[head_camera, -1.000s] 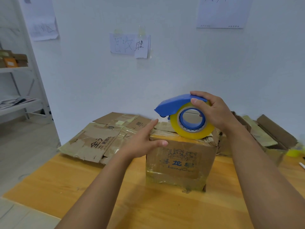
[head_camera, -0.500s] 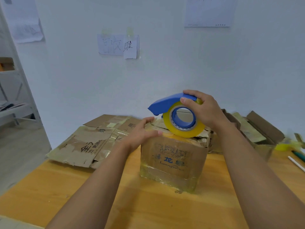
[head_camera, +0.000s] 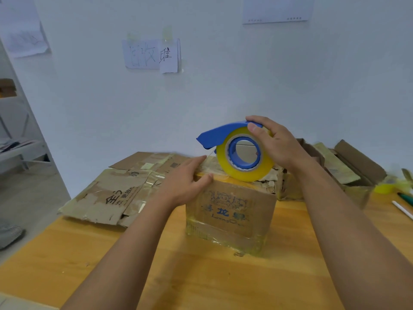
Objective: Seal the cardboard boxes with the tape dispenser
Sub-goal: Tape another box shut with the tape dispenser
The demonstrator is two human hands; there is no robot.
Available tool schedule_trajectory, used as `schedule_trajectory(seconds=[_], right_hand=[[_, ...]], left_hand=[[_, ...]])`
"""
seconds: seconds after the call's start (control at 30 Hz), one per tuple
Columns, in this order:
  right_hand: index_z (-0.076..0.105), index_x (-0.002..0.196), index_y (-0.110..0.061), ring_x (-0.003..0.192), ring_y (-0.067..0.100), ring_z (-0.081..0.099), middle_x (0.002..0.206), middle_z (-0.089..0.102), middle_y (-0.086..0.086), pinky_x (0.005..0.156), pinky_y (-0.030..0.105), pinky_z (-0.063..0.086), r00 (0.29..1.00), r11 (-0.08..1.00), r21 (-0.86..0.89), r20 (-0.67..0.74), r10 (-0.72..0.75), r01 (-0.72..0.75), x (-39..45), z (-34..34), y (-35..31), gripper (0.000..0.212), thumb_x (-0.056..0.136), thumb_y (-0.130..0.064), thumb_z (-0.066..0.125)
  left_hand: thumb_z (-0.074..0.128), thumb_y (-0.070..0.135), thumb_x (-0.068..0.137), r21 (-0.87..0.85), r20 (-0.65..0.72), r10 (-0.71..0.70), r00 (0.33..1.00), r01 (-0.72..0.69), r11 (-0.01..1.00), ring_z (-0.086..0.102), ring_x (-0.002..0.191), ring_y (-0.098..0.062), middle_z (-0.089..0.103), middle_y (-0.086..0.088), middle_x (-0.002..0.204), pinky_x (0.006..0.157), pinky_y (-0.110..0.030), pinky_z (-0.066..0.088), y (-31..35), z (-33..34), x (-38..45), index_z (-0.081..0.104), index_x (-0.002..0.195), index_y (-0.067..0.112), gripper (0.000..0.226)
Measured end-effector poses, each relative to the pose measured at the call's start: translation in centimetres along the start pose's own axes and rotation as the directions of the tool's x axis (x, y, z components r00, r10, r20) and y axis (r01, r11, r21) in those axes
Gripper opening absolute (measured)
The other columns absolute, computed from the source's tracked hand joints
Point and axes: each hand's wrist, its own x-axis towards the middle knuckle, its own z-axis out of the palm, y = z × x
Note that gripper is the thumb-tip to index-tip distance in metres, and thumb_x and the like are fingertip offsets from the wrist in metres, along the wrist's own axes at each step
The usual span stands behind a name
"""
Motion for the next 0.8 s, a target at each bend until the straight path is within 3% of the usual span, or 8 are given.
schedule_trajectory(seconds=[0.13, 0.23, 0.43, 0.53, 0.63, 0.7, 0.8], right_hand=[[0.059, 0.124, -0.048, 0.111, -0.002, 0.054, 0.115, 0.057, -0.033, 0.090, 0.013, 0.039, 1.000, 0.998, -0.054, -0.003, -0.025, 0.025, 0.3, 0.0, -0.5, 0.029, 0.098, -0.056, 0.050], [0.062, 0.117, -0.049, 0.109, -0.003, 0.055, 0.113, 0.058, -0.032, 0.086, 0.010, 0.037, 0.999, 0.994, -0.101, 0.032, -0.037, 0.040, 0.6, -0.7, -1.0, 0.023, 0.096, -0.055, 0.055], [0.065, 0.119, -0.048, 0.112, 0.002, 0.055, 0.113, 0.060, -0.030, 0.089, 0.016, 0.040, 0.997, 0.990, -0.139, 0.079, -0.027, 0.038, 0.1, -2.2, -0.9, 0.028, 0.093, -0.056, 0.059], [0.064, 0.119, -0.048, 0.111, 0.001, 0.055, 0.109, 0.059, -0.032, 0.086, 0.012, 0.039, 0.998, 0.992, -0.124, 0.063, -0.025, 0.032, 0.0, -2.0, -0.7, 0.026, 0.094, -0.053, 0.059], [0.064, 0.119, -0.047, 0.109, 0.001, 0.054, 0.112, 0.059, -0.029, 0.082, 0.010, 0.038, 1.000, 0.994, -0.106, 0.024, -0.019, 0.021, 0.0, -1.4, -0.5, 0.025, 0.095, -0.051, 0.058], [0.065, 0.118, -0.046, 0.108, 0.002, 0.056, 0.112, 0.060, -0.028, 0.083, 0.012, 0.041, 1.000, 0.996, -0.086, -0.007, -0.014, 0.014, 0.1, -1.2, -0.4, 0.025, 0.094, -0.052, 0.059], [0.067, 0.111, -0.047, 0.092, 0.008, 0.067, 0.105, 0.063, -0.027, 0.077, 0.021, 0.056, 1.000, 1.000, -0.012, -0.002, 0.026, -0.026, 0.0, -1.3, -0.2, 0.021, 0.092, -0.054, 0.062]], left_hand=[[0.032, 0.076, 0.088, 0.046, -0.094, 0.007, 0.996, -0.002, 0.999, 0.054, 0.116, -0.008, 0.056, 0.015, 0.134, 0.082, -0.028, 0.043, 0.1, 0.5, 0.1, 0.049, 0.141, 0.036, 0.069], [0.030, 0.071, 0.090, 0.136, -0.106, 0.001, 0.994, 0.014, 0.991, 0.052, 0.123, -0.006, 0.053, 0.018, 0.141, 0.085, -0.027, 0.043, 0.0, 0.8, 0.4, 0.049, 0.141, 0.036, 0.065], [0.029, 0.066, 0.090, 0.159, -0.110, -0.011, 0.994, 0.028, 0.987, 0.047, 0.128, 0.000, 0.049, 0.024, 0.144, 0.085, -0.024, 0.039, 0.1, 1.1, 0.4, 0.055, 0.138, 0.037, 0.062], [0.029, 0.058, 0.093, 0.212, -0.094, -0.001, 0.996, 0.021, 0.977, 0.045, 0.132, -0.004, 0.051, 0.020, 0.143, 0.095, -0.028, 0.042, 0.4, 0.9, 0.5, 0.059, 0.135, 0.034, 0.057], [0.028, 0.039, 0.093, 0.310, -0.036, 0.096, 0.995, -0.080, 0.947, 0.045, 0.133, -0.019, 0.061, 0.007, 0.127, 0.111, -0.037, 0.035, 1.5, 0.6, 0.9, 0.067, 0.106, 0.019, 0.046], [0.031, 0.029, 0.095, 0.292, -0.030, 0.132, 0.991, -0.118, 0.949, 0.052, 0.122, -0.025, 0.062, 0.001, 0.115, 0.102, -0.035, 0.040, 2.2, 0.8, 0.9, 0.061, 0.097, 0.014, 0.034], [0.032, 0.027, 0.099, 0.222, -0.032, 0.106, 0.994, -0.097, 0.970, 0.058, 0.102, -0.023, 0.062, 0.001, 0.104, 0.083, -0.035, 0.045, 2.5, 1.1, 0.6, 0.058, 0.113, 0.015, 0.032]])
